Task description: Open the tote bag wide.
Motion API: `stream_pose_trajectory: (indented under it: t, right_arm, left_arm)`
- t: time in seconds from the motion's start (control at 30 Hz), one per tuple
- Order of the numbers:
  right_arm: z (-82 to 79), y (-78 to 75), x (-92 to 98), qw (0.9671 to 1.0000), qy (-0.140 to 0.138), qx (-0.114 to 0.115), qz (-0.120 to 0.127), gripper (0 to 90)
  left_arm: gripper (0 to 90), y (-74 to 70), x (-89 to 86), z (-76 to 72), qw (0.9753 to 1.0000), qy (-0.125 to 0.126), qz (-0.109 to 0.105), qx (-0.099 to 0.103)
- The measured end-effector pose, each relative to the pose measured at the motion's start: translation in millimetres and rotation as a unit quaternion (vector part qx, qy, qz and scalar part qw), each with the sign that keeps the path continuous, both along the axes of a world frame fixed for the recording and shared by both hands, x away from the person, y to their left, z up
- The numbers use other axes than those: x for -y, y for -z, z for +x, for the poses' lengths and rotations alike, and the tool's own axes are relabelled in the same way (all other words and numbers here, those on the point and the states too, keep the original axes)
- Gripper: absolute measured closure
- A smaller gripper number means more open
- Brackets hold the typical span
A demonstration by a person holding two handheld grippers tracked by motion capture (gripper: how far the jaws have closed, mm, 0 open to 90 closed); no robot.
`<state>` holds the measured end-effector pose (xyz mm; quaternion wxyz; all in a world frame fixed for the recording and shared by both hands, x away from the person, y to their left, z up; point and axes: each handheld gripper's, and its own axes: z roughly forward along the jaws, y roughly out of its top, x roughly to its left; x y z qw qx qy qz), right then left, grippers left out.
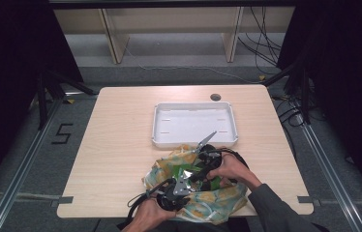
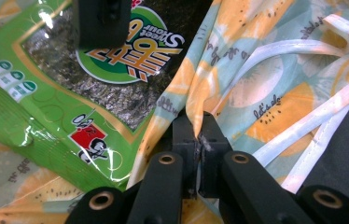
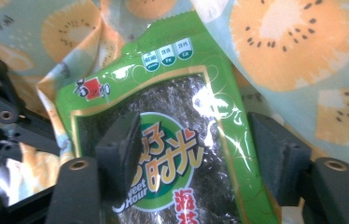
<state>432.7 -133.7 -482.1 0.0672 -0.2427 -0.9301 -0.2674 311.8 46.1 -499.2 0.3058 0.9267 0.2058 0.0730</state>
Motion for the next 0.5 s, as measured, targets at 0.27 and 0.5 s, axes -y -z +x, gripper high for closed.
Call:
stream_pose_trajectory:
  t: [0.27, 0.5]
  right_arm:
    - [-1.7, -17.5, 4.7, 0.9990, -0.008, -0.011, 0.042, 52.2]
    - [-5.3, -27.8, 4.6, 0.9990, -0.014, -0.008, 0.041, 57.8]
  left_arm:
    - [87.9, 0.9, 1.4, -0.7, 0.9999, -0.006, -0.010, 0.005]
    - [87.9, 0.8, 1.5, -1.6, 0.9999, -0.008, -0.008, 0.006]
